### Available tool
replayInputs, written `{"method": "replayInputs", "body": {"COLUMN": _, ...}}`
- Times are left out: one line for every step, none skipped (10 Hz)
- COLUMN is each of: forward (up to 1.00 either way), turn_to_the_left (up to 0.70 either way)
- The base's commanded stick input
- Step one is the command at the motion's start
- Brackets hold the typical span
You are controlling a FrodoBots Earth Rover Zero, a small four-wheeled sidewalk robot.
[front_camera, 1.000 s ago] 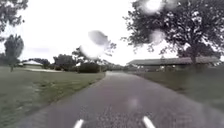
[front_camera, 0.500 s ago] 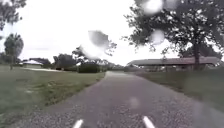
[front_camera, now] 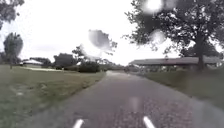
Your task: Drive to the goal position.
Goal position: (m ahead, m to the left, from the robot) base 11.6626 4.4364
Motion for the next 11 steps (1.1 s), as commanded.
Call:
{"method": "replayInputs", "body": {"forward": 0.70, "turn_to_the_left": 0.00}}
{"method": "replayInputs", "body": {"forward": 0.70, "turn_to_the_left": 0.00}}
{"method": "replayInputs", "body": {"forward": 0.70, "turn_to_the_left": 0.00}}
{"method": "replayInputs", "body": {"forward": 0.70, "turn_to_the_left": 0.00}}
{"method": "replayInputs", "body": {"forward": 0.70, "turn_to_the_left": 0.00}}
{"method": "replayInputs", "body": {"forward": 0.70, "turn_to_the_left": 0.00}}
{"method": "replayInputs", "body": {"forward": 0.70, "turn_to_the_left": 0.00}}
{"method": "replayInputs", "body": {"forward": 0.70, "turn_to_the_left": 0.00}}
{"method": "replayInputs", "body": {"forward": 0.70, "turn_to_the_left": 0.00}}
{"method": "replayInputs", "body": {"forward": 0.70, "turn_to_the_left": 0.00}}
{"method": "replayInputs", "body": {"forward": 0.70, "turn_to_the_left": 0.00}}
